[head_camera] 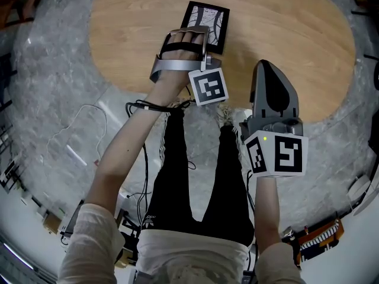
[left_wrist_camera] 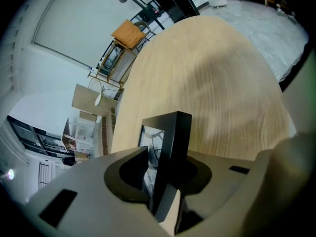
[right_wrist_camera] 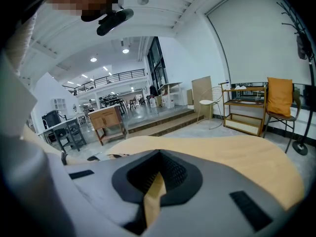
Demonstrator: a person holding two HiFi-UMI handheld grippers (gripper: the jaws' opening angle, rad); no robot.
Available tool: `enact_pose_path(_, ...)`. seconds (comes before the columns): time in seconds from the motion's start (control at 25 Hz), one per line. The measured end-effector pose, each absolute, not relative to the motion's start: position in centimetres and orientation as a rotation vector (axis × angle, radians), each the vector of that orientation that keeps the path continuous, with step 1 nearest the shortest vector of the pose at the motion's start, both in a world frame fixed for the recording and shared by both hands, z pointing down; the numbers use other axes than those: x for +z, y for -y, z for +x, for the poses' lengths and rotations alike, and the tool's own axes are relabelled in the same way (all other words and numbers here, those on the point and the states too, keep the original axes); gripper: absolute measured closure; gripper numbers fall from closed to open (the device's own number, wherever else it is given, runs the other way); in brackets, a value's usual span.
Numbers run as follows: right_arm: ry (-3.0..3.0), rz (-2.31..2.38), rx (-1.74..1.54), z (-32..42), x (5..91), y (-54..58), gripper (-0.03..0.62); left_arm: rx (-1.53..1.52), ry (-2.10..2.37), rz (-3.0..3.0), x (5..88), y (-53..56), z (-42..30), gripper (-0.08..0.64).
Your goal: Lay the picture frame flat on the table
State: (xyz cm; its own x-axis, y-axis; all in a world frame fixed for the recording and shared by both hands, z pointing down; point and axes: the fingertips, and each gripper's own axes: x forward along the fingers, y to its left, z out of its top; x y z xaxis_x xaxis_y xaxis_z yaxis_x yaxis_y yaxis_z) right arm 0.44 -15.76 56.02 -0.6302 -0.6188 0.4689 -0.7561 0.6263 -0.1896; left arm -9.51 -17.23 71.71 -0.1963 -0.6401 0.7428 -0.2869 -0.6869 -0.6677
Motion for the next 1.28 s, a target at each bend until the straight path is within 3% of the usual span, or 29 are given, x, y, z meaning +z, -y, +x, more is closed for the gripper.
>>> enact_pose_path(0.28, 2.484, 1.091, 0.55, 0.7, 56.4, 15.7, 0.586, -2.065, -0.953, -1.989, 74.6, 14.8, -8.4, 0.357)
enact_pose_path(1.28, 2.48, 1.025, 0.599, 0.8, 57.3, 14.4, 0.586, -2.256, -0.596, -2.146, 75.1, 13.4, -8.1, 0.293)
